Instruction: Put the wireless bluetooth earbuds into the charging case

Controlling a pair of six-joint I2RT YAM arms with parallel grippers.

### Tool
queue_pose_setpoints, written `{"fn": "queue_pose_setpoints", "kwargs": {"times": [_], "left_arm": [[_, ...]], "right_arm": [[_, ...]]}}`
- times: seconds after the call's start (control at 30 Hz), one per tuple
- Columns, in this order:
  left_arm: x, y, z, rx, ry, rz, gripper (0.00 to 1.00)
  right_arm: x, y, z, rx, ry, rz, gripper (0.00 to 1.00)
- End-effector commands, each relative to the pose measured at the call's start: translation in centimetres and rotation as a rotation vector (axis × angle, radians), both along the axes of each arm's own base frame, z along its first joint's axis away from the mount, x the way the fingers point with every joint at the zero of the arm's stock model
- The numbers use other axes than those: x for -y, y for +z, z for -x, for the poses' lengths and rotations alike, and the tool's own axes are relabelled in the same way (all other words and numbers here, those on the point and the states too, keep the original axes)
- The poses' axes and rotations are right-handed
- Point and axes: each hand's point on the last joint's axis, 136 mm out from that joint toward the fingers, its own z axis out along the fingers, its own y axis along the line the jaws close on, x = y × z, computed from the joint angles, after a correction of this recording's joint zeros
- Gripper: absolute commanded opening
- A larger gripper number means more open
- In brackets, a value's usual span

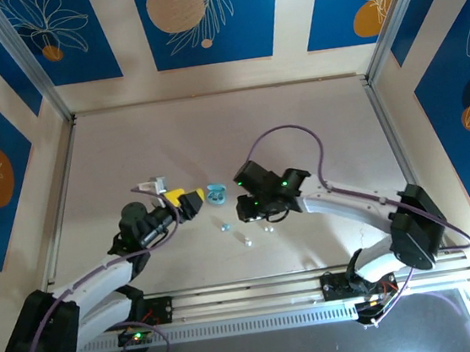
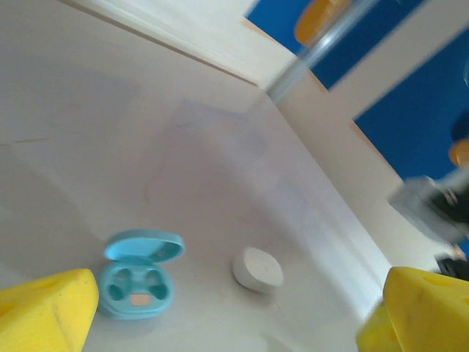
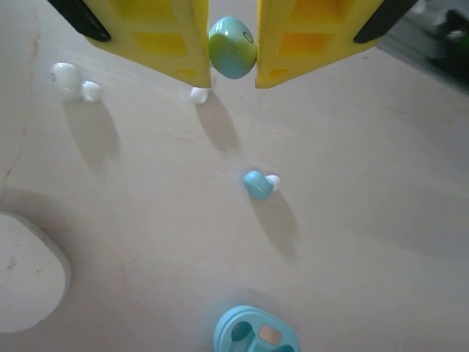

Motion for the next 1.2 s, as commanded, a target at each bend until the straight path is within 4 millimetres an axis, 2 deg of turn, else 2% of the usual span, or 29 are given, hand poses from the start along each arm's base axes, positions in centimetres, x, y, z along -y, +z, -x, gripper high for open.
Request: {"fn": "queue_pose_setpoints", "kwargs": {"times": [0.0,0.17,0.27,0.47,0.63,1.03,1.17], "left_arm": [[2.8,3.0,0.9,0.167,-0.111,-0.026,1.00],[5.5,3.1,2.3,0.205,-0.220,-0.051,1.00],[6.0,3.0,2.6,0.218,-0.238,-0.064,1.00],[5.3,3.1,2.6,0.238,-0.202,-0.093,1.00],[4.6,3.3,2.5,0.246,-0.163,-0.100,1.00],[3.6,3.2,2.1,0.279,-0.106,-0.137,1.00],[2.5,2.1,1.2,0.286,-0.030,-0.188,1.00]], "right_arm": [[-1.9,2.9,-0.1,-0.026,0.033,-0.276,0.20],[-0.4,4.6,-0.3,-0.065,0.027,-0.447,0.20],[0.6,5.4,-0.4,-0.076,0.010,-0.497,0.20],[1.6,6.5,-0.5,-0.109,-0.018,-0.580,0.20],[1.5,6.6,-0.6,-0.146,-0.027,-0.598,0.20],[0.0,5.3,-1.8,-0.240,-0.021,-0.531,0.20],[-1.2,4.8,-2.6,-0.217,-0.021,-0.454,0.20]]}}
